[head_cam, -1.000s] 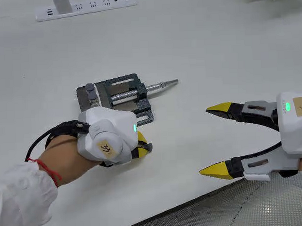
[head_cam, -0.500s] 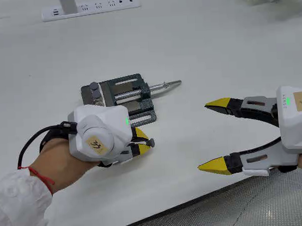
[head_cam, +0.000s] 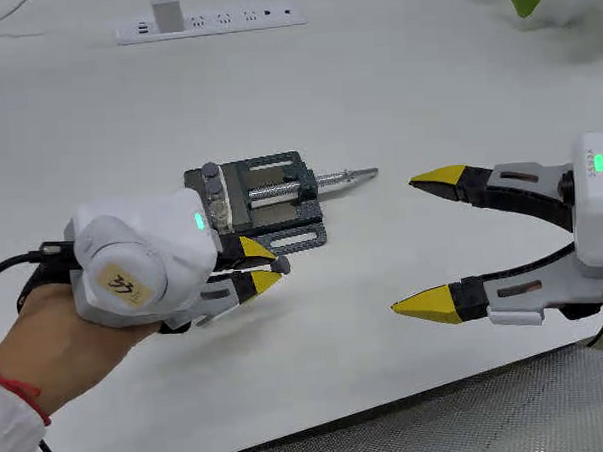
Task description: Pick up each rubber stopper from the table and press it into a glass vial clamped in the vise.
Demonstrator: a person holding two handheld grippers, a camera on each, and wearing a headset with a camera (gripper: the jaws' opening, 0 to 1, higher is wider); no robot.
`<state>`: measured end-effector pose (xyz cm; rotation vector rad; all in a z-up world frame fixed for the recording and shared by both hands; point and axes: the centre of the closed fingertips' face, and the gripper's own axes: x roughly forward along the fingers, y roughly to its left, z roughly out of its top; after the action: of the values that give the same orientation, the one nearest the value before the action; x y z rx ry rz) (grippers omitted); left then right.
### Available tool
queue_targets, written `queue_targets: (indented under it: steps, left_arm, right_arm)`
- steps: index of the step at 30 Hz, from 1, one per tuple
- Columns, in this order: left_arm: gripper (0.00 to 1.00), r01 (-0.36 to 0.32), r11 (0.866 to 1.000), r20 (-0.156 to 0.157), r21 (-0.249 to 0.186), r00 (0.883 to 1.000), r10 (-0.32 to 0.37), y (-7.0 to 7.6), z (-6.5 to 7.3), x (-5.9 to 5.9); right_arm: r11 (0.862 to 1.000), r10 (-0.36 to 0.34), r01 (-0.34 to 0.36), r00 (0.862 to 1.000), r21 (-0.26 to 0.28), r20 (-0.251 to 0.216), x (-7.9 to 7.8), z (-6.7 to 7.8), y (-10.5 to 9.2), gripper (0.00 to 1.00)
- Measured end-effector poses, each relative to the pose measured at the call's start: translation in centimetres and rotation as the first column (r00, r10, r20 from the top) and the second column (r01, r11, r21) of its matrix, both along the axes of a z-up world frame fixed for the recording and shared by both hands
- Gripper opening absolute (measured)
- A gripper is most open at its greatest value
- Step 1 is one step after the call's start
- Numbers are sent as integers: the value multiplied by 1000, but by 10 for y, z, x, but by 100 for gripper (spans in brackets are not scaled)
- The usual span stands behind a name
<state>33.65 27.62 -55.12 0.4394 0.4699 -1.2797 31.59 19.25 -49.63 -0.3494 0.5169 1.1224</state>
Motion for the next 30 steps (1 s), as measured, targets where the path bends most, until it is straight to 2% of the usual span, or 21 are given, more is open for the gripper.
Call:
queue_targets:
  steps: [2, 4, 6, 9, 11, 14, 15, 18, 24, 26, 30]
  left_arm:
    - [4, -18, 1000, 12, -15, 1000, 18, 3, 11, 1]
    - [4, -37, 999, 27, -29, 999, 38, 6, 22, 2]
    - [4, -54, 998, 43, -42, 998, 56, 10, 34, 2]
    - [4, -74, 995, 60, -61, 995, 77, 13, 49, 2]
    - [4, -84, 994, 75, -65, 993, 89, 16, 57, 1]
    - [4, -96, 992, 86, -79, 991, 103, 19, 68, -1]
    - [4, -96, 992, 99, -84, 990, 104, 19, 74, -2]
    - [4, -106, 989, 109, -104, 987, 117, 20, 84, -5]
    - [4, -124, 983, 121, -137, 983, 141, 22, 99, -10]
    - [4, -123, 983, 132, -139, 981, 142, 22, 103, -12]
    - [4, -127, 978, 136, -167, 979, 151, 22, 113, -15]
  right_arm:
    - [1000, 9, -10, 1000, 14, 13, 3, 9, 5, 70]
    - [1000, 14, -15, 1000, 19, 4, 7, 17, 9, 68]
    - [999, 38, -39, 999, 31, 27, 9, 27, 15, 66]
    - [998, 46, -47, 999, 30, 8, 12, 38, 21, 63]
    - [997, 64, -65, 998, 39, 21, 14, 47, 26, 61]
    - [996, 76, -76, 997, 47, -6, 15, 57, 34, 57]
    - [996, 80, -80, 997, 40, -20, 16, 59, 37, 57]
    - [995, 102, -101, 994, 27, -47, 15, 63, 41, 52]
    - [987, 160, -159, 987, 36, -24, 12, 79, 59, 48]
    - [983, 175, -174, 984, 56, -20, 11, 85, 67, 45]
    - [975, 216, -214, 976, 52, -23, 6, 88, 78, 41]
